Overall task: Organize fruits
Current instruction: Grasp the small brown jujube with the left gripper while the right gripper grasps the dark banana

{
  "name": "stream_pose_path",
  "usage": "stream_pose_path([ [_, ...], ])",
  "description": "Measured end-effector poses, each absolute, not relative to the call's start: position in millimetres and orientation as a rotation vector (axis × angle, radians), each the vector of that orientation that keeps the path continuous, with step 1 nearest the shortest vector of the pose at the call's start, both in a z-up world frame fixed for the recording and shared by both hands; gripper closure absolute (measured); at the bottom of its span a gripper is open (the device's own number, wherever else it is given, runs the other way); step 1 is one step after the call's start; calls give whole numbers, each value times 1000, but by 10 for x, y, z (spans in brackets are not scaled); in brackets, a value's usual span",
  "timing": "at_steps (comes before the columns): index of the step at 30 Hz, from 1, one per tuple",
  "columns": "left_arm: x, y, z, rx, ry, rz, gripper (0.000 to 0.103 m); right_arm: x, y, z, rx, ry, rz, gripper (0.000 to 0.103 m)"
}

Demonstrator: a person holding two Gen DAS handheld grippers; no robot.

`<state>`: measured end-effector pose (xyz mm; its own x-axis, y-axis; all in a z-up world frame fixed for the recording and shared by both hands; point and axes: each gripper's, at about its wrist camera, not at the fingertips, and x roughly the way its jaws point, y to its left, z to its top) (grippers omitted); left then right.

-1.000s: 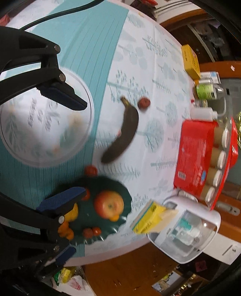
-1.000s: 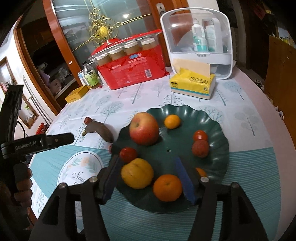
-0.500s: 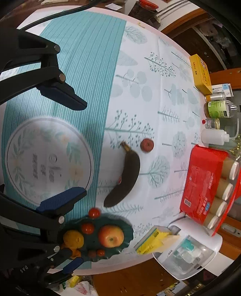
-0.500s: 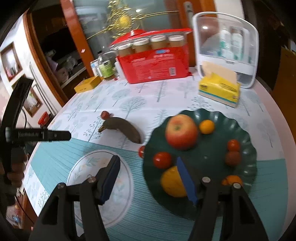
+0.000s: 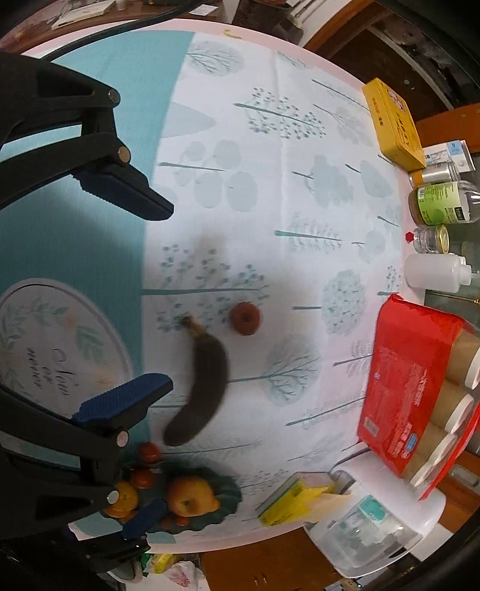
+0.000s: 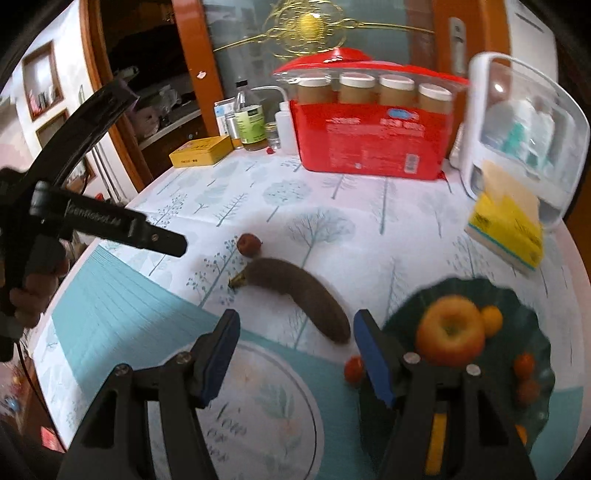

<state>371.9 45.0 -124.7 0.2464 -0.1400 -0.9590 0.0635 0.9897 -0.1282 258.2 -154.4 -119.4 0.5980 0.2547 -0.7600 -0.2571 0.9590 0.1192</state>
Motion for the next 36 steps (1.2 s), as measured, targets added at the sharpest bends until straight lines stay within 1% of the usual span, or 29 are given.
stream_pose_path([
  [4,3980,422,-1302,-81,1298,-155,19,2803,-1416,-1225,-59,865,309,39],
  [10,4226,324,-1506,-84,1306,-166,19,3069,-1251,-1355,-164,891,314,39],
  [20,4317,153,-1838,-18,1264,-212,19,3219,-1020,-1646,-287,954,326,39],
  [25,4340,202,-1924,-38,1227,-218,26,3273,-938,-1786,-324,971,328,39],
  [31,4394,252,-2032,-79,1224,-232,33,3320,-953,-1911,-329,996,318,39],
  [34,4412,230,-2062,-76,1225,-245,39,3322,-960,-1931,-327,999,317,39],
  [36,4419,200,-2083,-68,1230,-247,46,3340,-971,-1948,-320,1004,318,39],
])
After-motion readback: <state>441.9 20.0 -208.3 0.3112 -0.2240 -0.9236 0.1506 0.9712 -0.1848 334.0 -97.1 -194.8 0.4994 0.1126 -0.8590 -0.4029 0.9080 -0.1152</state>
